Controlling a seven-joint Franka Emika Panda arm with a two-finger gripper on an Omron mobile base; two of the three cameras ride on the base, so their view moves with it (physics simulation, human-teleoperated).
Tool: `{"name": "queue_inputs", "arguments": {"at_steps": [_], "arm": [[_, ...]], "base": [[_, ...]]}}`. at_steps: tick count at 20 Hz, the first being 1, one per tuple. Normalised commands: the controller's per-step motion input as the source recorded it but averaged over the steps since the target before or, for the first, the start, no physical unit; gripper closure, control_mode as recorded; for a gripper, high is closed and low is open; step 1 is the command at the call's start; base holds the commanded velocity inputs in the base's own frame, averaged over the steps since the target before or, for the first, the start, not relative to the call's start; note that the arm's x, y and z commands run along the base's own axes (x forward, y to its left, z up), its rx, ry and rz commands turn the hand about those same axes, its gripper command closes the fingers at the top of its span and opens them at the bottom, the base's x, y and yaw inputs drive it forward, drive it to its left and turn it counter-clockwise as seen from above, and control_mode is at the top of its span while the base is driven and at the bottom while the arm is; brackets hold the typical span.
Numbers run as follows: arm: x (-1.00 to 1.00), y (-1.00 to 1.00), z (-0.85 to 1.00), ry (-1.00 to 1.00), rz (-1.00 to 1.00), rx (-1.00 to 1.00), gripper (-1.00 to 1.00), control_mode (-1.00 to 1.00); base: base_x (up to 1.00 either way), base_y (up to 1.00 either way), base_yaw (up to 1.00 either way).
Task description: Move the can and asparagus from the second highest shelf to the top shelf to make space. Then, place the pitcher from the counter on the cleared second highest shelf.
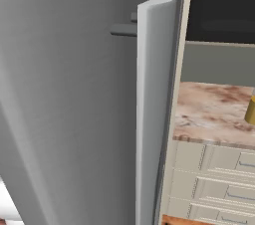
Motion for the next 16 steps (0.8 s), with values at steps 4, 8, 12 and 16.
{"name": "queue_inputs", "arguments": {"at_steps": [4,8,12,16], "arm": [[-0.03,0.00,-0.04,-0.10,0.00,0.00,-1.00,-1.00],[-0.21,0.00,0.00,-0.42,0.00,0.00,-1.00,-1.00],[-0.11,0.00,0.02,-0.36,0.00,0.00,-1.00,-1.00],[0.00,-0.13,0.02,-0.23,0.00,0.00,-1.00,-1.00]], "base": [[0.00,0.00,0.00],[0.00,0.00,0.00],[0.00,0.00,0.00],[0.00,0.00,0.00]]}}
